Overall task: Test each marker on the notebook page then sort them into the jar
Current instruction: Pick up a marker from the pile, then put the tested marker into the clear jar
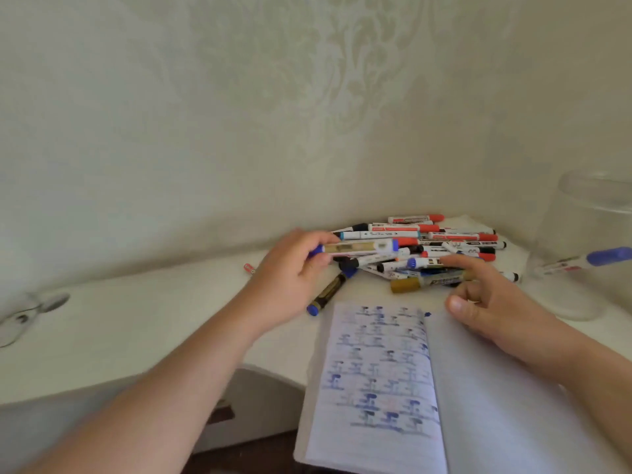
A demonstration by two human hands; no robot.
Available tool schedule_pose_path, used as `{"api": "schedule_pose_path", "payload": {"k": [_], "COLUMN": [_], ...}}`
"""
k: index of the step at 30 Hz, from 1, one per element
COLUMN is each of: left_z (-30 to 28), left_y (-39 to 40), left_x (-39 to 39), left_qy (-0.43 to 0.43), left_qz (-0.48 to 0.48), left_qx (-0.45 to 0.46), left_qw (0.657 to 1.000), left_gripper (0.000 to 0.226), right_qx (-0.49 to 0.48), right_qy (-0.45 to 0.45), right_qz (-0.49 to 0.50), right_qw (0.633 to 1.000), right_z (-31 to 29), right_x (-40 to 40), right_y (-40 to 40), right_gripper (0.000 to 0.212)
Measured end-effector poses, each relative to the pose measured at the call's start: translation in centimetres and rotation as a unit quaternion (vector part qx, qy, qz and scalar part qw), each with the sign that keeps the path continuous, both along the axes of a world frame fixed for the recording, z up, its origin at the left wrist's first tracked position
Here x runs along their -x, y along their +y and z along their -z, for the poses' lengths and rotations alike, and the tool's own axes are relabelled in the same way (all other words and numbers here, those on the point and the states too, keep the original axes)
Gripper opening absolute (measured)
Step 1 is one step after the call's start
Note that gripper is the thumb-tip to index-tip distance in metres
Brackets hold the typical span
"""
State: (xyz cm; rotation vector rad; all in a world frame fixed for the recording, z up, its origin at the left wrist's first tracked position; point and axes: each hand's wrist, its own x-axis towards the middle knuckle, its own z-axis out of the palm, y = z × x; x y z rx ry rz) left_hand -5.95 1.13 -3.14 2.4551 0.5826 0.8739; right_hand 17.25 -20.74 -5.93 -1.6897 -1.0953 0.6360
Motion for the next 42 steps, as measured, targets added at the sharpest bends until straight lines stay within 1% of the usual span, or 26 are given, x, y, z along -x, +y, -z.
{"api": "schedule_pose_path", "payload": {"k": [1, 2, 3, 5, 8, 11, 14, 16, 19, 21, 22, 24, 25, 27, 30, 31, 33, 34, 35, 36, 37, 38, 40, 41, 42], "left_z": [-0.3, -0.4, -0.1, 0.8, 2.8, 4.6, 5.6, 5.9, 5.5, 4.7, 4.2, 3.5, 3.2, 2.9, 3.1, 3.0, 2.6, 2.2, 1.7, 1.2, 0.5, -0.2, -1.9, -2.5, -3.0], "left_y": [2.5, 5.1, 7.6, 11.5, 14.6, 15.8, 16.6, 16.9, 15.9, 14.5, 13.7, 11.8, 10.8, 8.7, 6.9, 6.8, 7.0, 7.1, 7.2, 7.3, 7.0, 6.2, 3.6, 2.0, 0.3], "left_x": [2.2, 4.7, 7.3, 13.0, 20.1, 23.2, 23.9, 23.8, 22.8, 20.9, 19.5, 15.7, 13.6, 9.7, 5.4, 4.5, 3.5, 3.4, 3.3, 3.1, 2.8, 2.1, 0.0, -1.4, -2.8], "left_qy": [-0.018, -0.015, 0.006, 0.066, 0.150, 0.237, 0.284, 0.281, 0.238, 0.196, 0.179, 0.183, 0.204, 0.242, 0.262, 0.276, 0.299, 0.305, 0.295, 0.261, 0.205, 0.129, -0.007, -0.039, -0.041], "left_qz": [-0.048, -0.103, -0.162, -0.267, -0.366, -0.422, -0.440, -0.444, -0.454, -0.435, -0.409, -0.320, -0.276, -0.217, -0.179, -0.182, -0.209, -0.223, -0.232, -0.233, -0.224, -0.202, -0.104, -0.044, 0.006], "left_qx": [-0.025, -0.058, -0.086, -0.107, -0.111, -0.091, -0.063, -0.042, -0.046, -0.077, -0.080, -0.032, 0.007, 0.058, 0.078, 0.082, 0.079, 0.078, 0.077, 0.080, 0.094, 0.119, 0.185, 0.199, 0.190], "left_qw": [0.998, 0.993, 0.983, 0.956, 0.912, 0.870, 0.849, 0.850, 0.857, 0.875, 0.891, 0.929, 0.939, 0.944, 0.945, 0.940, 0.928, 0.923, 0.924, 0.933, 0.948, 0.964, 0.977, 0.978, 0.981], "left_gripper": [0.027, 0.027, 0.027, 0.027, 0.025, 0.026, 0.029, 0.033, 0.042, 0.043, 0.041, 0.037, 0.039, 0.042, 0.039, 0.037, 0.022, 0.014, 0.010, 0.009, 0.010, 0.014, 0.036, 0.048, 0.052], "right_qx": [-0.006, -0.009, -0.011, 0.000, 0.015, 0.004, 0.006, 0.005, 0.004, -0.002, -0.004, -0.003, -0.003, -0.006, -0.013, -0.013, -0.013, -0.013, -0.015, -0.017, -0.019, -0.022, -0.025, -0.026, -0.028], "right_qy": [0.005, 0.018, 0.029, 0.032, 0.043, 0.089, 0.106, 0.119, 0.121, 0.130, 0.134, 0.134, 0.132, 0.132, 0.132, 0.133, 0.132, 0.131, 0.130, 0.127, 0.125, 0.124, 0.125, 0.123, 0.119], "right_qz": [0.005, 0.005, 0.006, 0.008, 0.015, 0.026, 0.028, 0.026, 0.017, 0.014, 0.012, 0.007, 0.006, 0.003, -0.005, -0.006, -0.009, -0.012, -0.015, -0.017, -0.019, -0.019, -0.016, -0.019, -0.025], "right_qw": [1.000, 1.000, 0.999, 0.999, 0.999, 0.996, 0.994, 0.993, 0.993, 0.991, 0.991, 0.991, 0.991, 0.991, 0.991, 0.991, 0.991, 0.991, 0.991, 0.992, 0.992, 0.992, 0.992, 0.992, 0.992], "right_z": [0.0, 0.0, 0.0, -0.1, -0.6, -0.8, -0.9, -0.8, -0.8, -0.8, -0.8, -0.8, -0.8, -0.8, -0.8, -0.8, -0.6, -0.6, -0.6, -0.5, -0.5, -0.5, -0.5, -0.5, -0.4], "right_x": [0.1, 0.1, 0.2, 0.5, 0.9, 0.8, 0.7, 0.6, 0.6, 0.6, 0.6, 0.6, 0.7, 0.8, 1.0, 1.0, 0.8, 0.8, 0.8, 0.8, 0.8, 0.8, 0.7, 0.6, 0.6], "right_y": [0.0, 0.0, 0.1, 0.2, 0.1, 0.1, 0.1, 0.1, 0.3, 0.3, 0.3, 0.3, 0.3, 0.2, 0.2, 0.2, 0.1, 0.0, 0.0, 0.1, 0.2, 0.3, 0.4, 0.3, 0.3], "right_gripper": [0.094, 0.093, 0.092, 0.093, 0.095, 0.096, 0.094, 0.094, 0.094, 0.092, 0.092, 0.093, 0.093, 0.093, 0.092, 0.092, 0.090, 0.089, 0.088, 0.086, 0.085, 0.084, 0.083, 0.083, 0.084]}}
